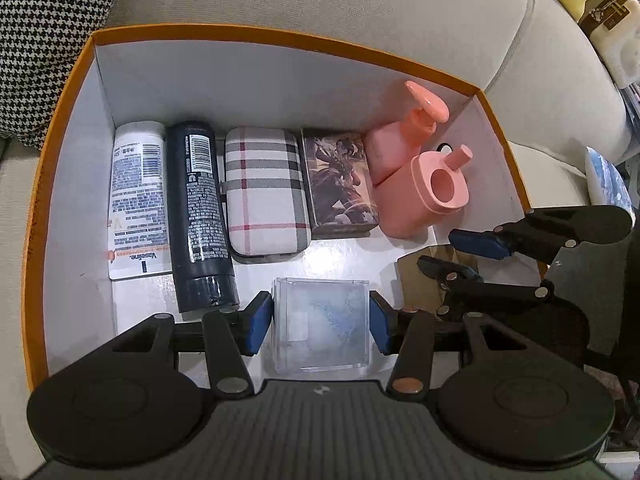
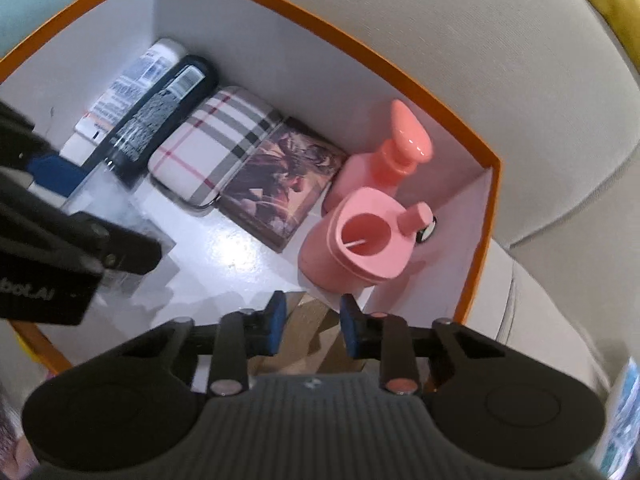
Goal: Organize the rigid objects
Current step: 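Lower the clear cube box with the left tool while the right tool releases the brown box, then open the left tool releasing the clear cube box and withdraw both tools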
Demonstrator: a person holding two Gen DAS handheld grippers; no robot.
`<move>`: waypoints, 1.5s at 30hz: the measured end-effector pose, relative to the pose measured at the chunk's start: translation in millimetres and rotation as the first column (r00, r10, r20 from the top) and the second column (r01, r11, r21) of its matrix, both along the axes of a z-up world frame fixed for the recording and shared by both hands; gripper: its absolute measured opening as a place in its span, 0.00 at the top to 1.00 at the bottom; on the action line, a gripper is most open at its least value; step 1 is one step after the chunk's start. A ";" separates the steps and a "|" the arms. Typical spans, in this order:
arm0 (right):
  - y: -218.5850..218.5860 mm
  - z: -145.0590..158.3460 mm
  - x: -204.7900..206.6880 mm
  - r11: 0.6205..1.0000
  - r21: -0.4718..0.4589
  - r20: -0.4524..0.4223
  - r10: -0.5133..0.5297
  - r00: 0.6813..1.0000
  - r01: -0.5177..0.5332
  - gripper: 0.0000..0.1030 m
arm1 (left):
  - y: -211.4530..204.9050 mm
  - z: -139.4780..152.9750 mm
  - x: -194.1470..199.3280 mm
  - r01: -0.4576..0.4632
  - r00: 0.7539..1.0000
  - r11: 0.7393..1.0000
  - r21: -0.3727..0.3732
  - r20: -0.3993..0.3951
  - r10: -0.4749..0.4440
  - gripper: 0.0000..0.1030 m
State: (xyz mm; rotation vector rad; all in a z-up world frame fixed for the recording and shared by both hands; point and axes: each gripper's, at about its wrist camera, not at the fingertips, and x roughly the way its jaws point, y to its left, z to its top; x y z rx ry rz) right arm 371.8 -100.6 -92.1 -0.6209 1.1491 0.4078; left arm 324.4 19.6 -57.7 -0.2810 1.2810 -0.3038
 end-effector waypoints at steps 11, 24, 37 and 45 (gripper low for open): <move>-13.4 36.7 -10.9 0.996 0.091 0.116 -0.027 0.993 0.016 0.73 | -9.4 -1.8 6.8 -0.008 1.000 0.999 -0.033 -0.019 0.008 0.44; -63.6 65.4 -7.6 0.968 0.201 0.275 -0.202 0.940 0.150 0.69 | -42.8 -21.2 29.7 -0.045 0.995 0.999 -0.027 -0.094 0.042 0.44; -59.5 51.0 -16.1 0.974 0.203 0.266 -0.158 0.951 0.105 0.65 | -45.2 -22.0 39.8 -0.058 0.996 0.996 -0.062 -0.069 0.053 0.34; -61.0 53.0 -19.5 0.974 0.217 0.283 -0.122 0.951 0.061 0.65 | -44.1 0.4 25.9 0.149 0.989 0.989 0.011 0.005 -0.150 0.58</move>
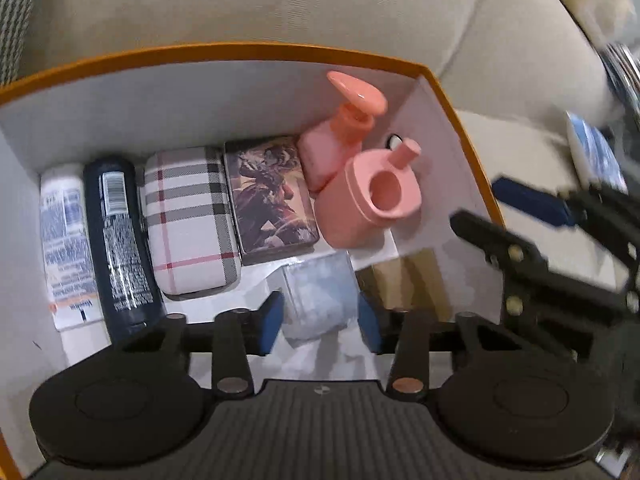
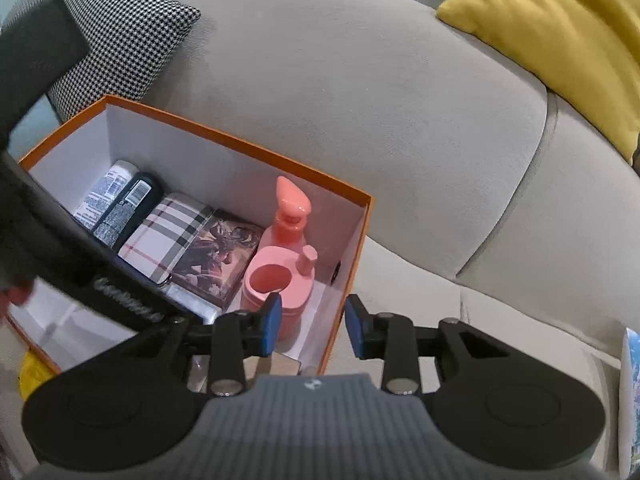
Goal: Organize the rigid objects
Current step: 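Open the left tool releasing the clear cube box and withdraw both tools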
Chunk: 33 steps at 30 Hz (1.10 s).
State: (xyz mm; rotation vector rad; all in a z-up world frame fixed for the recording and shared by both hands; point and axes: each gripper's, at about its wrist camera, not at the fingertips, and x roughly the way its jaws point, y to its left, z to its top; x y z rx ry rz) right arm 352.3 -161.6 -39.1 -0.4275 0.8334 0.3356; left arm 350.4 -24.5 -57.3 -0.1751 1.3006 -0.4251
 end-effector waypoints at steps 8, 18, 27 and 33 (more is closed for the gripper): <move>2.1 -3.6 -1.8 1.000 -0.023 0.011 0.020 1.000 -0.020 0.64 | 1.0 -9.8 -5.2 0.010 1.000 1.000 -0.016 0.011 -0.010 0.84; 2.4 -8.6 -0.3 0.999 -0.035 0.006 0.021 1.000 -0.021 0.64 | -3.2 -15.5 1.3 -0.031 0.999 0.999 -0.040 -0.017 0.030 0.85; 3.0 10.1 -17.0 0.999 0.006 0.044 0.034 0.998 -0.035 0.66 | 12.1 35.0 -30.0 -0.014 0.992 0.999 -0.043 0.126 0.020 0.85; 4.2 33.1 -54.0 0.989 0.145 0.075 0.012 0.997 -0.023 0.66 | 25.3 73.2 -82.4 -0.003 0.970 0.997 -0.072 0.241 0.020 0.85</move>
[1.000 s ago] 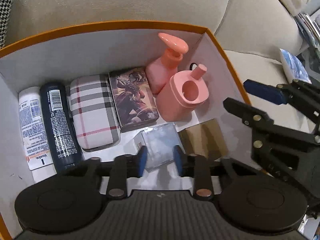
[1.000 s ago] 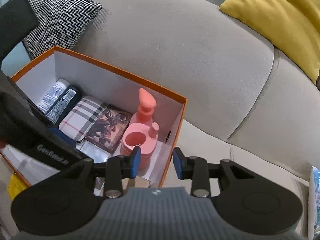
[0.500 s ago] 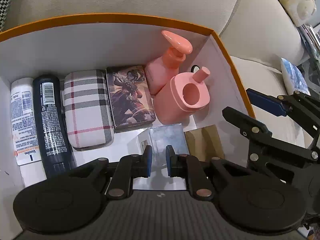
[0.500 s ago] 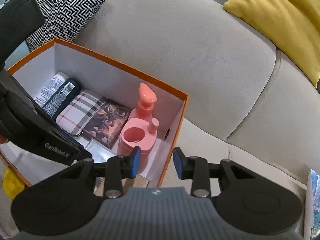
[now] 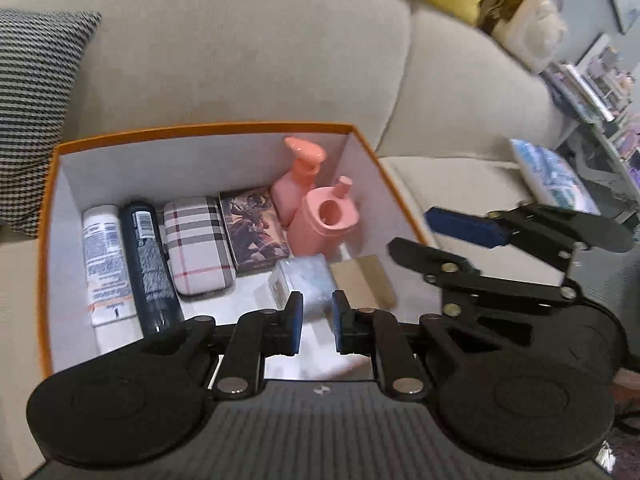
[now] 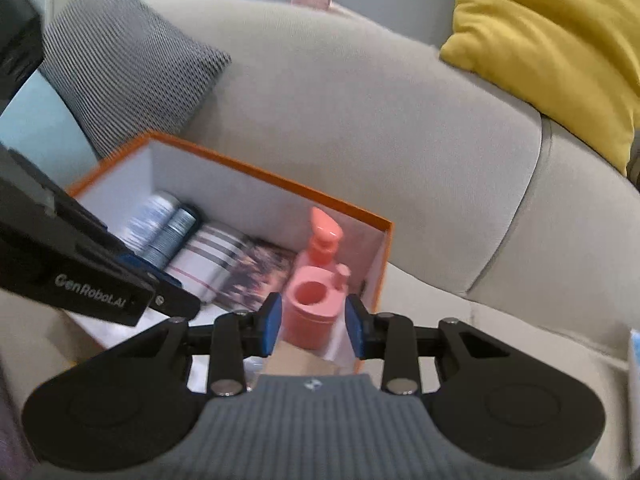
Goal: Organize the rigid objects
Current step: 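Open the left tool releasing the clear cube box and withdraw both tools, then grasp the yellow tape measure with the left tool while the right tool grasps the blue card pack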
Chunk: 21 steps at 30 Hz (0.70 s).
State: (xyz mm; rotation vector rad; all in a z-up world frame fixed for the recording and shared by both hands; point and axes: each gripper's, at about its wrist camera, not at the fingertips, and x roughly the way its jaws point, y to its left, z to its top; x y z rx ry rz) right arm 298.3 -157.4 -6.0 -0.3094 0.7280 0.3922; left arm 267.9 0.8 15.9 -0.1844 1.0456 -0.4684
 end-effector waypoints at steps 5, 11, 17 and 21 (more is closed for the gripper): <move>-3.1 7.3 -34.4 0.992 0.120 -0.013 -0.047 0.999 0.048 0.66 | 8.9 7.5 -42.4 -0.031 0.998 1.000 0.003 0.045 0.031 0.85; -6.3 0.1 -78.9 0.967 0.221 -0.039 -0.120 0.992 0.125 0.65 | 8.7 0.7 -91.1 -0.094 0.995 0.995 0.032 0.040 0.093 0.85; 9.0 -43.1 -107.3 0.940 0.284 -0.188 -0.139 0.972 0.189 0.65 | 23.7 -32.9 -109.4 -0.163 0.986 0.985 0.063 -0.028 0.165 0.85; 23.7 -77.0 -115.2 0.921 0.315 -0.277 -0.141 0.950 0.229 0.65 | 33.9 -60.1 -112.6 -0.234 0.967 0.969 0.077 -0.081 0.240 0.85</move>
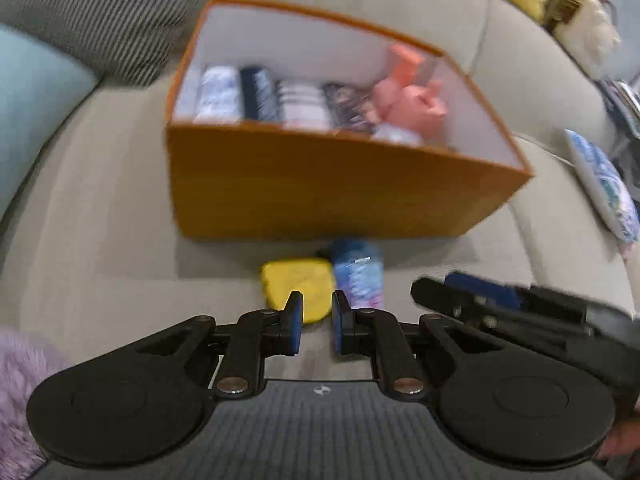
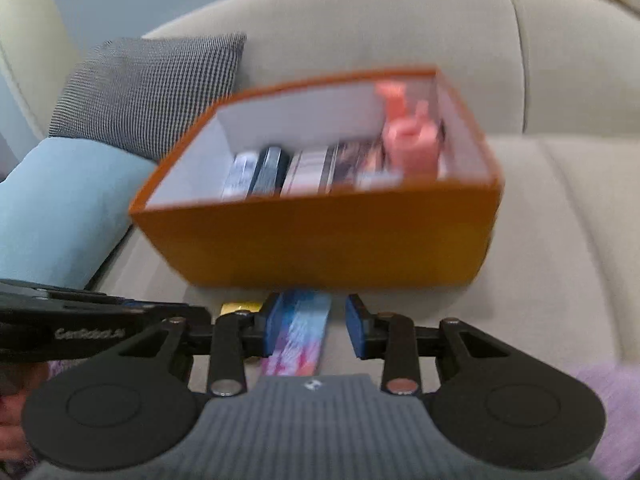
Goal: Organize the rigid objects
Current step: 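Grasp the yellow tape measure with the left tool while the right tool grasps the blue card pack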
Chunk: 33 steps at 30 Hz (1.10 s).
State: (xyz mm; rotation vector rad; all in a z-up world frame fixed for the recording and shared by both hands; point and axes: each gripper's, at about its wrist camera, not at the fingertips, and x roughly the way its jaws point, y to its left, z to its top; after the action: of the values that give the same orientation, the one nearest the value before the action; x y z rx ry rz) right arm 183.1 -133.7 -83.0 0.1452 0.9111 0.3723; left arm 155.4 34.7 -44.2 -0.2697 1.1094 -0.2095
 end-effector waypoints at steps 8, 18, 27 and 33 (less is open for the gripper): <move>21.7 -50.9 2.1 0.999 0.035 -0.118 0.041 0.992 -0.037 0.64 | 13.4 -27.2 -8.2 -0.107 0.994 0.993 -0.042 0.010 0.107 0.78; 18.0 -53.7 5.3 0.998 0.070 -0.066 0.004 0.998 0.001 0.57 | 22.3 -38.5 -7.9 -0.166 0.985 0.983 -0.083 0.025 0.169 0.57; 6.1 -71.8 20.8 0.993 0.109 -0.158 -0.037 0.987 0.055 0.52 | 23.0 -51.4 1.6 -0.189 0.982 0.976 -0.110 -0.022 0.187 0.53; 6.2 -75.7 23.8 0.990 0.131 -0.156 -0.022 0.987 0.043 0.53 | 21.9 -54.8 4.2 -0.206 0.978 0.970 -0.127 -0.034 0.204 0.50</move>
State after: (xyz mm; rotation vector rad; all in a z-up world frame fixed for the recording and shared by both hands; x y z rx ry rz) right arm 206.8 -127.5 -158.7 0.3157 1.0356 0.3956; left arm 159.5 56.6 -99.0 -0.5016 1.0816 -0.0951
